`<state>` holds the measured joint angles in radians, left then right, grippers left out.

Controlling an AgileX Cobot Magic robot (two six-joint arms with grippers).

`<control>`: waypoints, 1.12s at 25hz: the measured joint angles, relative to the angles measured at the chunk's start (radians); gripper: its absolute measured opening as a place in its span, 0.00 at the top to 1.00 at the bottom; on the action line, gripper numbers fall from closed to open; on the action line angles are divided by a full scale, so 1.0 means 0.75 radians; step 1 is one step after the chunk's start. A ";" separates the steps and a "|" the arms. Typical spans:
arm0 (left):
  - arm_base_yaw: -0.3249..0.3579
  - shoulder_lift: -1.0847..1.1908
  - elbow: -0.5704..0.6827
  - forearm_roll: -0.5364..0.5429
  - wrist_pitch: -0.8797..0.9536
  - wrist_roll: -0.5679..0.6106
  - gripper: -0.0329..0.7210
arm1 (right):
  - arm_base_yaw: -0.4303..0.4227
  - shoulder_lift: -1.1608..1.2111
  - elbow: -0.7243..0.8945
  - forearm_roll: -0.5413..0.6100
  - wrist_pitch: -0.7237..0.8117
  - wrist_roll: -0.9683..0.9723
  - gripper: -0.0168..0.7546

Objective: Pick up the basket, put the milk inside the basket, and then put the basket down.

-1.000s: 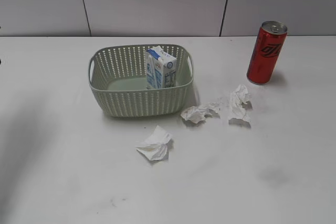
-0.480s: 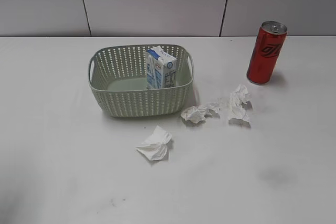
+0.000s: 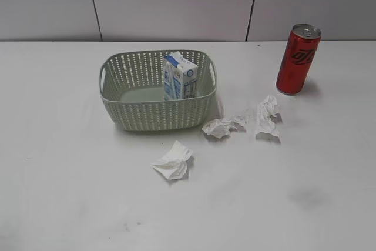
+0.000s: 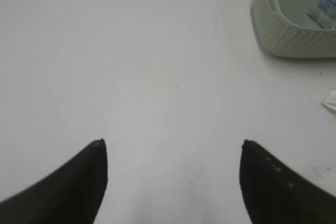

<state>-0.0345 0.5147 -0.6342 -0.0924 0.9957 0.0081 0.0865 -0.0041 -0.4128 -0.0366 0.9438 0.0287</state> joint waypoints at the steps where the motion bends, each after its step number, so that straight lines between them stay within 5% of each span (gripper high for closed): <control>1: 0.000 -0.036 0.014 -0.008 0.002 0.000 0.17 | 0.000 0.000 0.000 0.000 0.000 0.000 0.21; 28: 0.000 -0.690 0.172 -0.016 0.054 -0.011 0.20 | 0.000 0.000 0.000 -0.001 0.000 0.000 0.21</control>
<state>-0.0345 -0.0031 -0.5054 -0.1041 1.0365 0.0000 0.0865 -0.0041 -0.4128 -0.0375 0.9438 0.0289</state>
